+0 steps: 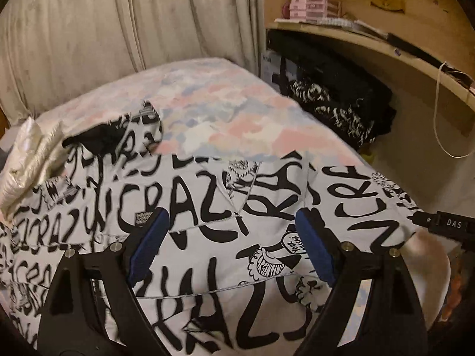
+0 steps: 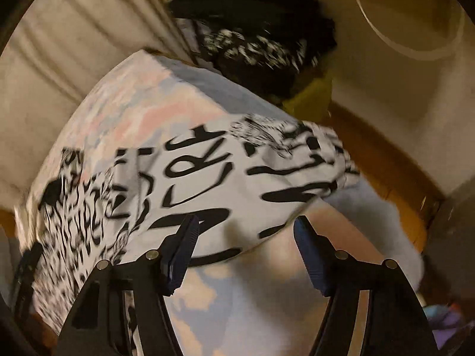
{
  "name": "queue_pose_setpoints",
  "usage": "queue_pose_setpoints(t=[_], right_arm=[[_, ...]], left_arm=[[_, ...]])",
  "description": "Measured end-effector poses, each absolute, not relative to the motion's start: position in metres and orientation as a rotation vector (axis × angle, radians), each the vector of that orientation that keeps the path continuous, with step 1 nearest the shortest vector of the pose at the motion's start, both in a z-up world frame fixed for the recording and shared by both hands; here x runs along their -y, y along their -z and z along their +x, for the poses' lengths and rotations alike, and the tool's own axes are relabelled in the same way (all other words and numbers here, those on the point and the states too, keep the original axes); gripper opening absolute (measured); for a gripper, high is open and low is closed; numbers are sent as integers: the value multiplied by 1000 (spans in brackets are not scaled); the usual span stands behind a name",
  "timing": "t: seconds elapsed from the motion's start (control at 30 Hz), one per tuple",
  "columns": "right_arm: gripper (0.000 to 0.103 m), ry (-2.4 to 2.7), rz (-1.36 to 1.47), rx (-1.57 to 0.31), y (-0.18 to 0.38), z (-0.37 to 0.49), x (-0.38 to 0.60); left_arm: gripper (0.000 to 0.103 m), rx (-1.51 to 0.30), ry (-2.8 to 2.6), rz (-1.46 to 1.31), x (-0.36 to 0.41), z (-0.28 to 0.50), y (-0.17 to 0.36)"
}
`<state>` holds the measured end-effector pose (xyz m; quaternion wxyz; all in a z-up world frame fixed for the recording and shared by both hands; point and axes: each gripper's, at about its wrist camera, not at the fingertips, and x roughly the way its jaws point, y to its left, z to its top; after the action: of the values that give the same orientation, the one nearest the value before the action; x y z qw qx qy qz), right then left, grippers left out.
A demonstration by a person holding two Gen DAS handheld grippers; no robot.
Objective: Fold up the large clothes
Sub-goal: 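Reach the right tool to the hoodie sleeve cuff and grasp it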
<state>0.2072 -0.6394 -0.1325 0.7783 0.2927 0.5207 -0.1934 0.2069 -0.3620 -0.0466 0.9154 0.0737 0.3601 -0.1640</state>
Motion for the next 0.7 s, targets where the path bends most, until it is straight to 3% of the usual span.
queue_pose_setpoints(t=[0.2, 0.4, 0.47, 0.53, 0.7], right_arm=[[68, 473, 849, -1096, 189, 205, 683], [71, 538, 884, -1049, 213, 221, 703], [61, 581, 858, -1035, 215, 229, 706], [22, 622, 830, -1005, 212, 238, 707], [11, 608, 593, -871, 158, 266, 678]], left_arm=[[85, -789, 344, 147, 373, 222, 72], [85, -829, 351, 107, 369, 232, 81], [85, -840, 349, 98, 368, 236, 81], [85, -838, 347, 91, 366, 240, 78], [85, -798, 328, 69, 353, 244, 60]])
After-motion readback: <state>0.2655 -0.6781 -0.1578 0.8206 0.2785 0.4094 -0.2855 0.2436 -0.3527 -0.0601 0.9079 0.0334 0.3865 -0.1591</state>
